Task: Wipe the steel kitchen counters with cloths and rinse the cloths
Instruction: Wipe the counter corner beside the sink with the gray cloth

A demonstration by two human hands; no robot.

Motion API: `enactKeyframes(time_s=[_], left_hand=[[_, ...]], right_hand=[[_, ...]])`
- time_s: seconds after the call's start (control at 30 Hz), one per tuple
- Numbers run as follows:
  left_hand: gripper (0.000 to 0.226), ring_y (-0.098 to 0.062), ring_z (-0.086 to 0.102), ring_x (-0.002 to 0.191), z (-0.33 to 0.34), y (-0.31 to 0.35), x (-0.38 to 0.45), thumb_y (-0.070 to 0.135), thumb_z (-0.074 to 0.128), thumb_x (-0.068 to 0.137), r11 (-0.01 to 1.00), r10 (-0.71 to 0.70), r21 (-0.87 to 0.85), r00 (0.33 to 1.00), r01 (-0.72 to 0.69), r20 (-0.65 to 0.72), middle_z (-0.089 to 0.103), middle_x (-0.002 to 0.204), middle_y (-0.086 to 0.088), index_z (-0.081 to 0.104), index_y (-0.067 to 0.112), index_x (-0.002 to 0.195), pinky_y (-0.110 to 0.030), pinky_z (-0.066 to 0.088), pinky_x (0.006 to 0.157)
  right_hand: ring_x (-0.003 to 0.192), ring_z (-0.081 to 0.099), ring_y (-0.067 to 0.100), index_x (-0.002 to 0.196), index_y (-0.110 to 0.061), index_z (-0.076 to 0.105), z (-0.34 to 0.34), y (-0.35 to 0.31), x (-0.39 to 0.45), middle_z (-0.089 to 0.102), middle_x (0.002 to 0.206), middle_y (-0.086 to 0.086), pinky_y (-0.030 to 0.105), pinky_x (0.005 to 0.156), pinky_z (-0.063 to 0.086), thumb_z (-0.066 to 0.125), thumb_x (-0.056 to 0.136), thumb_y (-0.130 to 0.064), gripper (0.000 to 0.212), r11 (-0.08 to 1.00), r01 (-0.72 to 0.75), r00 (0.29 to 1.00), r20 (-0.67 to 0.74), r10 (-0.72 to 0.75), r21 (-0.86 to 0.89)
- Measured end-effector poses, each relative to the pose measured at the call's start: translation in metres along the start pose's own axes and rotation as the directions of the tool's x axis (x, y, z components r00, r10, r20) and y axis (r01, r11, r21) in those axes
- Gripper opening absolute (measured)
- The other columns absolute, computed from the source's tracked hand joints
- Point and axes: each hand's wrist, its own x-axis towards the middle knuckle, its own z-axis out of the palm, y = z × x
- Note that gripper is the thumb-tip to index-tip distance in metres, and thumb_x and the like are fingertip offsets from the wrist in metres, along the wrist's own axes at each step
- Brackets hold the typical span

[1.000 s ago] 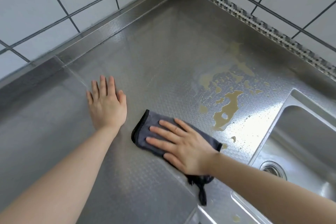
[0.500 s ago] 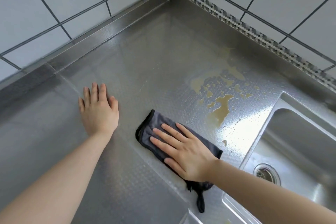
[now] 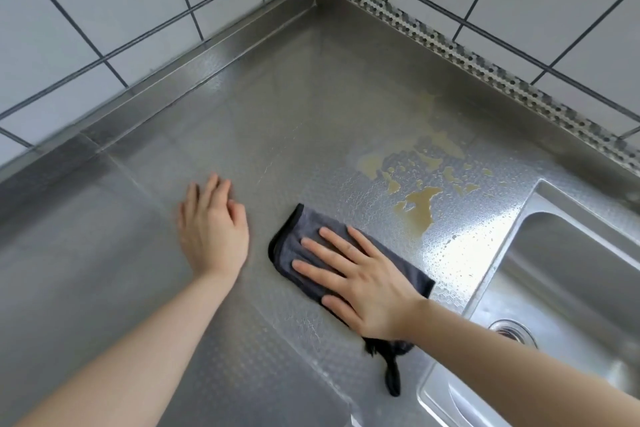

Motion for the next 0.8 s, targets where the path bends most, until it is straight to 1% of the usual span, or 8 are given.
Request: enactKeyframes(time_s=[0.1,0.17,0.23,0.33,0.4,0.5,0.63,0.8], left_hand=[[0.039,-0.034,0.041,0.137,0.009,0.036,0.002,0.011,0.051,0.091,0.998,0.027,-0.066,0.999,-0.024,0.04,0.053,0.143,-0.008,0.063,0.009,0.128,-0.048,0.029,0.113],[0.04,-0.033,0.04,0.138,0.017,0.054,0.009,0.013,0.051,0.091,0.996,0.025,-0.085,0.998,-0.02,0.054,0.052,0.145,-0.006,0.062,0.01,0.13,-0.047,0.026,0.115],[0.041,-0.032,0.038,0.139,0.025,0.068,0.015,0.013,0.051,0.092,0.996,0.031,-0.082,0.997,-0.025,0.065,0.05,0.146,-0.006,0.06,0.011,0.131,-0.047,0.025,0.115],[0.044,-0.031,0.033,0.142,0.038,0.086,0.025,0.017,0.048,0.093,0.996,0.071,-0.058,0.993,-0.066,0.096,0.046,0.15,-0.006,0.054,0.013,0.137,-0.048,0.022,0.116],[0.046,-0.03,0.03,0.144,0.045,0.095,0.029,0.02,0.047,0.095,0.995,0.097,-0.044,0.988,-0.092,0.122,0.042,0.152,-0.006,0.05,0.014,0.14,-0.049,0.02,0.116],[0.046,-0.029,0.029,0.145,0.056,0.099,0.033,0.023,0.044,0.097,0.993,0.119,-0.039,0.984,-0.115,0.132,0.041,0.153,-0.006,0.049,0.014,0.141,-0.05,0.019,0.117],[0.046,-0.029,0.028,0.146,0.062,0.092,0.032,0.027,0.038,0.099,0.989,0.144,0.013,0.981,-0.147,0.133,0.04,0.153,-0.006,0.048,0.013,0.143,-0.051,0.018,0.118],[0.052,-0.031,0.029,0.145,0.062,0.094,0.031,0.033,0.031,0.098,0.982,0.164,0.07,0.978,-0.174,0.13,0.04,0.153,-0.008,0.047,0.012,0.143,-0.053,0.02,0.117]], right_hand=[[0.152,0.001,0.018,0.155,-0.039,0.013,-0.007,0.028,0.005,0.01,0.165,-0.009,0.049,0.122,0.006,0.026,0.102,-0.046,0.055,0.999,0.045,0.999,0.032,-0.044,-0.023],[0.152,0.003,0.017,0.155,-0.039,0.015,-0.019,0.058,0.021,0.012,0.164,-0.009,0.047,0.122,0.007,0.025,0.102,-0.045,0.054,0.994,-0.104,0.995,-0.004,0.104,-0.043],[0.152,0.001,0.017,0.155,-0.039,0.012,-0.032,0.086,0.035,0.009,0.164,-0.01,0.047,0.122,0.004,0.024,0.103,-0.044,0.054,0.955,-0.294,0.956,-0.033,0.293,-0.046],[0.153,-0.001,0.018,0.155,-0.04,0.007,-0.033,0.094,0.043,0.005,0.165,-0.01,0.046,0.123,0.0,0.02,0.103,-0.044,0.054,0.904,-0.426,0.904,-0.061,0.424,-0.03],[0.153,-0.002,0.02,0.155,-0.04,0.007,-0.027,0.08,0.036,0.005,0.165,-0.01,0.048,0.123,0.0,0.019,0.102,-0.045,0.055,0.914,-0.406,0.912,-0.066,0.404,-0.017],[0.153,-0.001,0.021,0.155,-0.039,0.011,-0.018,0.063,0.013,0.009,0.165,-0.007,0.048,0.122,0.001,0.023,0.102,-0.045,0.055,0.966,-0.259,0.965,-0.038,0.259,-0.013],[0.153,-0.002,0.02,0.155,-0.04,0.013,-0.024,0.083,0.016,0.007,0.165,-0.009,0.045,0.123,-0.002,0.023,0.103,-0.044,0.053,0.991,-0.135,0.991,-0.007,0.134,-0.01],[0.152,0.0,0.016,0.155,-0.04,0.011,-0.039,0.131,0.06,0.009,0.164,-0.011,0.044,0.123,0.001,0.02,0.103,-0.045,0.053,0.969,-0.245,0.969,-0.046,0.244,-0.028]])
